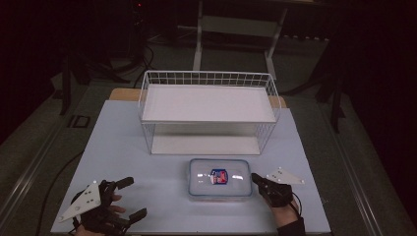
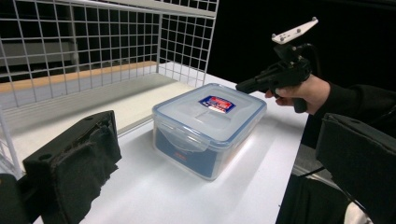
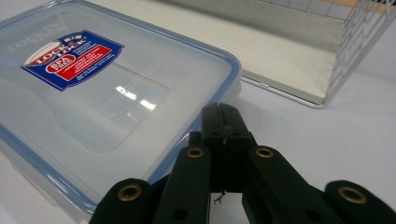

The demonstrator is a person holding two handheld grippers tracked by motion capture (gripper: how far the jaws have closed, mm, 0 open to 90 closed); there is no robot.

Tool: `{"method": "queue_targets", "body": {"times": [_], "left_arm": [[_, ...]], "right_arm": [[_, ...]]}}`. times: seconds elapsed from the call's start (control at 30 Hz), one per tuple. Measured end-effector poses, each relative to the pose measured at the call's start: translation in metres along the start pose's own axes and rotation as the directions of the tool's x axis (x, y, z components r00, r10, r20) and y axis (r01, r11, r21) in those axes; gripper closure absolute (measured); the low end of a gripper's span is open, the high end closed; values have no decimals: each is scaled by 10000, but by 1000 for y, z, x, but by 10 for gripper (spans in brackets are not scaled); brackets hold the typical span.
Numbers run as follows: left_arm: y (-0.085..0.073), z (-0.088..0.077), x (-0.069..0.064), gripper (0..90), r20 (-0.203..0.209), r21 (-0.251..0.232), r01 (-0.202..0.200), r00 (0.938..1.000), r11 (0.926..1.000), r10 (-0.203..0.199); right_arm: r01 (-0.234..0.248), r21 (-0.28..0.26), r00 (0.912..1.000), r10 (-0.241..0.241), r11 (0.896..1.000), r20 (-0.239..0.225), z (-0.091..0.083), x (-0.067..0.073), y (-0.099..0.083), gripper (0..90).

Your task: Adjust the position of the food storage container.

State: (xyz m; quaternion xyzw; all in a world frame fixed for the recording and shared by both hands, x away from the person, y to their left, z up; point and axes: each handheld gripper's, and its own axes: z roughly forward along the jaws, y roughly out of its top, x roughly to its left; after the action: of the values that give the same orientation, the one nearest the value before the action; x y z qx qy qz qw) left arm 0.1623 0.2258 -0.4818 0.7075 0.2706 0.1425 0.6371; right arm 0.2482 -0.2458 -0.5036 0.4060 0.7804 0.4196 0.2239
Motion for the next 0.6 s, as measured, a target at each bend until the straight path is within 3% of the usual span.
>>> {"method": "queue_targets", "body": {"times": [0.6], "left_arm": [[-1, 3, -1, 0, 65, 95, 58, 10000, 9999, -58]], "right_arm": [[394, 10, 9972, -393, 9992, -634, 20, 18, 13, 900]]}}
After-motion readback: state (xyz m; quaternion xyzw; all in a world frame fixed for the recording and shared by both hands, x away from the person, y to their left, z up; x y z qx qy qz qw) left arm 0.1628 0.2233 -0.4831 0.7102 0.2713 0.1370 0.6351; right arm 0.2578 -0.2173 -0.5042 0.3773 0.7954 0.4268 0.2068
